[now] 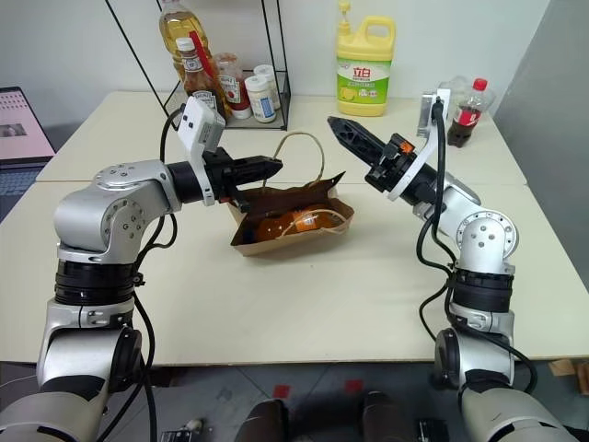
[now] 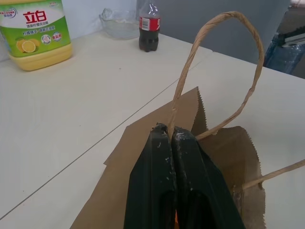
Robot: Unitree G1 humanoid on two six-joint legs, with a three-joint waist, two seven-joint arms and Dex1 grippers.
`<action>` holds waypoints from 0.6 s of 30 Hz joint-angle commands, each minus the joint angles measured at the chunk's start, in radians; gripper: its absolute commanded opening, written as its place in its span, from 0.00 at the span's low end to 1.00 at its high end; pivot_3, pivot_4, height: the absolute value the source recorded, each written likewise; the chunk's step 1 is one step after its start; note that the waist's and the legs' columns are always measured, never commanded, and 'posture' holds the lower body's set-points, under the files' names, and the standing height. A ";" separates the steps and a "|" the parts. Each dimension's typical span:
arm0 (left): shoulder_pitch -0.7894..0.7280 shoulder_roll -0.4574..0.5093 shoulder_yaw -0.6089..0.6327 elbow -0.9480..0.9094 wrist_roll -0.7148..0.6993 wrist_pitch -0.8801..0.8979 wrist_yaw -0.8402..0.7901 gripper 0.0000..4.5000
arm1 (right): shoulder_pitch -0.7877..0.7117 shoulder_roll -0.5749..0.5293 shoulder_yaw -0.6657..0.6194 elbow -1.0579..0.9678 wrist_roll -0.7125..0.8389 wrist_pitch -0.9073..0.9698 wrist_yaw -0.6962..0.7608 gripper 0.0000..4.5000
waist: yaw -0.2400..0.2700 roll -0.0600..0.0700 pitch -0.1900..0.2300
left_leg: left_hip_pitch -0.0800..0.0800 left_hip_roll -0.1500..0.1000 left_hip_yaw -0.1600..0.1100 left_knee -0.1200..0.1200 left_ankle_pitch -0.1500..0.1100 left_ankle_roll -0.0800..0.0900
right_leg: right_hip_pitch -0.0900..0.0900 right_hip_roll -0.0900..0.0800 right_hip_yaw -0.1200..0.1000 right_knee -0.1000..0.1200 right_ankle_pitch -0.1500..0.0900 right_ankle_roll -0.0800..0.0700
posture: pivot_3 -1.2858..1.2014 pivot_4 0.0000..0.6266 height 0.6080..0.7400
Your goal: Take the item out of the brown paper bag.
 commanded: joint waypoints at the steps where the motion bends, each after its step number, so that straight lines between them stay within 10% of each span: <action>1: -0.015 0.017 0.010 -0.016 -0.005 -0.007 -0.002 0.00 | 0.030 -0.021 0.085 -0.064 -0.029 -0.002 0.072 0.01 | 0.000 0.000 0.000 | 0.000 0.000 0.000 0.000 0.000 0.000 | 0.000 0.000 0.000 0.000 0.000 0.000 | 0.52 0.24 1.00; 18: 0.000 0.017 0.007 -0.028 -0.007 -0.010 -0.001 0.00 | 0.020 -0.145 0.396 0.169 -0.462 -0.334 0.504 0.01 | 0.000 0.000 0.000 | 0.000 0.000 0.000 0.000 -0.001 0.002 | 0.000 0.000 0.000 -0.001 0.000 0.000 | 0.52 0.24 1.00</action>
